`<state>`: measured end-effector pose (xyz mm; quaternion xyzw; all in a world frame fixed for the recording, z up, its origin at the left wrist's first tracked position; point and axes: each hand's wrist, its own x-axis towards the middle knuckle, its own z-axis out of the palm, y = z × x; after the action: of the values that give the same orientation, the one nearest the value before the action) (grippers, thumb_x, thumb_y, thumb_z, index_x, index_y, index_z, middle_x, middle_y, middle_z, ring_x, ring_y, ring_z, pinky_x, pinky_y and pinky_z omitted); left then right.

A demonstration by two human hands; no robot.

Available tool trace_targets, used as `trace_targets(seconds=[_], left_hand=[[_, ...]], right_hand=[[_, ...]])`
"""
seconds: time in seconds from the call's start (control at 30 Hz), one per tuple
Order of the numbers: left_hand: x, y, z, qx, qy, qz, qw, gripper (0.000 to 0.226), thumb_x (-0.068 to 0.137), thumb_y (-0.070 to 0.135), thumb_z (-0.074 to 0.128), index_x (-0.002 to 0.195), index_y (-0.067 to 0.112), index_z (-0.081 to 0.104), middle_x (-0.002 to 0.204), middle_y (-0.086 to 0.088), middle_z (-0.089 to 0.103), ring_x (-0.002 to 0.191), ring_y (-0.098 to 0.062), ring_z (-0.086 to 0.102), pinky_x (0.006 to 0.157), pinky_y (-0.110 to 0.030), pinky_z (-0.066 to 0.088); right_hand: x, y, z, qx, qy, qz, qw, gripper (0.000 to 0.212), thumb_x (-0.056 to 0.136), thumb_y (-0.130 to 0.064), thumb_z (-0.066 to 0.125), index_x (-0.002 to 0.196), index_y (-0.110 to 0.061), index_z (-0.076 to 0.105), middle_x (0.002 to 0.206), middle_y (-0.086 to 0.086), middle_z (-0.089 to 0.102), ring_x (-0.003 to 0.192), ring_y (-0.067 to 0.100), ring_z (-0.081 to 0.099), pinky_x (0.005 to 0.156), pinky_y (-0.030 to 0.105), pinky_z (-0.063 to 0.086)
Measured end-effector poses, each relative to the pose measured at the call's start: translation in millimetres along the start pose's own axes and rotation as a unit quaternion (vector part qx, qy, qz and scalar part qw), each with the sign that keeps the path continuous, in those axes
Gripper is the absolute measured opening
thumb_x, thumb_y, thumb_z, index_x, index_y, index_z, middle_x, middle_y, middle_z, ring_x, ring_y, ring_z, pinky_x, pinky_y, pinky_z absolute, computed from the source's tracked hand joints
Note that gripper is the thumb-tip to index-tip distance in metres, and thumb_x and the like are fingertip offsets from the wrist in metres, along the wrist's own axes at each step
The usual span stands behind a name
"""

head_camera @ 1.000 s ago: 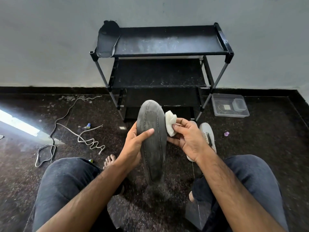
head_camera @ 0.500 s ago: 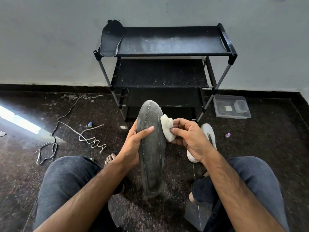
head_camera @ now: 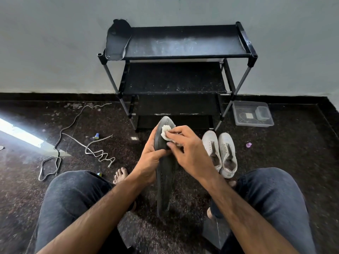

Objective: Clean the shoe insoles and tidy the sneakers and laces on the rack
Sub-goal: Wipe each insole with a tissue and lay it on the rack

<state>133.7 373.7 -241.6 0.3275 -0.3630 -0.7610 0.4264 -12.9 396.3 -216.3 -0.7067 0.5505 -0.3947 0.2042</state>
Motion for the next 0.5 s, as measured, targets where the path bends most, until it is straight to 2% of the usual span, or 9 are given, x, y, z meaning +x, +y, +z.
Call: trace_targets(seconds=[0.13,0.23,0.33,0.5], left_hand=[[-3.0,0.5,-0.5,-0.013,-0.014,-0.019,1.000,0.088,0.086,-0.030,0.043,0.147,0.033,0.046,0.141,-0.015,0.061,0.119,-0.028,0.068,0.087,-0.034,0.061],[-4.7,-4.0,2.5,0.012,-0.028,-0.020,0.999,0.091,0.085,-0.028,0.047,0.151,0.035,0.042,0.145,-0.017,0.057,0.124,-0.031,0.064,0.092,-0.039,0.059],[-5.9,-6.7,8.4,0.030,-0.035,-0.016,0.999,0.095,0.082,-0.026,0.049,0.153,0.036,0.037,0.148,-0.015,0.055,0.129,-0.033,0.060,0.096,-0.040,0.058],[-6.5,-4.6,10.3,0.051,-0.052,-0.014,0.997,0.098,0.084,-0.030,0.043,0.156,0.035,0.035,0.152,-0.015,0.050,0.133,-0.033,0.054,0.101,-0.043,0.054]], right_hand=[[-1.1,-1.1,5.8,0.024,0.018,-0.002,1.000,0.024,0.097,-0.014,0.068,0.120,-0.009,0.074,0.117,-0.003,0.064,0.109,0.005,0.064,0.097,0.020,0.053],[-1.9,0.4,5.7,0.028,0.035,0.012,0.999,0.019,0.094,-0.007,0.070,0.112,-0.006,0.077,0.104,-0.003,0.067,0.098,0.006,0.067,0.088,0.023,0.057],[-2.5,2.7,6.3,-0.015,0.036,-0.003,0.999,0.016,0.093,-0.007,0.071,0.107,-0.007,0.078,0.095,-0.002,0.069,0.089,0.009,0.066,0.081,0.028,0.058],[2.0,3.4,1.8,-0.067,0.055,-0.010,0.996,0.013,0.093,-0.007,0.070,0.103,-0.007,0.078,0.092,0.000,0.068,0.085,0.012,0.065,0.078,0.029,0.057]])
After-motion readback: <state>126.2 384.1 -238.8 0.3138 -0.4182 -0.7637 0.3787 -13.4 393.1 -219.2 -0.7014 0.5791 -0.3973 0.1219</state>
